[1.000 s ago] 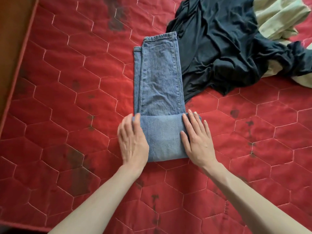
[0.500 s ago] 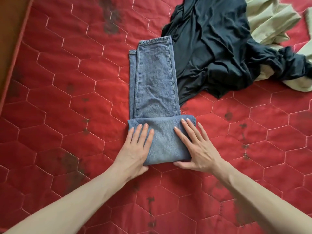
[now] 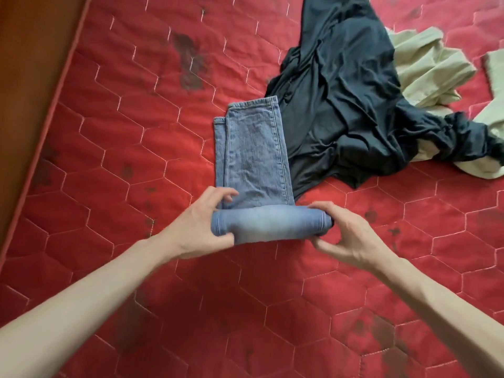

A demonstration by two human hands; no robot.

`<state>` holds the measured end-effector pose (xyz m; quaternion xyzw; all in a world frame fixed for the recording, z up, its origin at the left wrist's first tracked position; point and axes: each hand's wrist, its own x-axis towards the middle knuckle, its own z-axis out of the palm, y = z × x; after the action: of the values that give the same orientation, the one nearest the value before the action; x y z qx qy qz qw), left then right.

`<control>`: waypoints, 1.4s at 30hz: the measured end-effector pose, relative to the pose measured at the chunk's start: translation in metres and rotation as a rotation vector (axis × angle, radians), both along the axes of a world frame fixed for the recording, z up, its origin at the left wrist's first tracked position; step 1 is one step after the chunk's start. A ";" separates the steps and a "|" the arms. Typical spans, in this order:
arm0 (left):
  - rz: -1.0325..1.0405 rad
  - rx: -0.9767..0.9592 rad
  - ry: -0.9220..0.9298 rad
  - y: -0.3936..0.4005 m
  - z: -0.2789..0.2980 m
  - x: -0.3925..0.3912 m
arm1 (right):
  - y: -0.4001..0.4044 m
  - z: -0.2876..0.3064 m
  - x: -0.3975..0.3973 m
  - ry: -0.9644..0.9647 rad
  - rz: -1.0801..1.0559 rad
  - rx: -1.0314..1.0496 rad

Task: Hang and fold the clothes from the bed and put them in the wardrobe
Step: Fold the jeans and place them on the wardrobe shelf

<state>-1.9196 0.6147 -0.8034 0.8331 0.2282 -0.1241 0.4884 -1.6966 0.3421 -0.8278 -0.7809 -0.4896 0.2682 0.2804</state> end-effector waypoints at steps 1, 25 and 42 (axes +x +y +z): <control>0.101 -0.013 -0.022 0.008 -0.002 0.002 | 0.007 0.001 0.003 0.079 -0.079 0.037; 0.104 0.798 -0.168 -0.010 -0.088 0.054 | 0.107 -0.072 -0.011 -0.483 -0.053 -0.013; -0.361 0.924 0.103 -0.011 -0.085 0.039 | 0.099 -0.076 -0.003 -0.568 0.114 -0.044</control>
<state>-1.8802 0.6034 -0.8887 0.9814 0.1351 -0.1335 0.0270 -1.6992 0.4415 -0.9041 -0.8018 -0.5858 0.0648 0.0993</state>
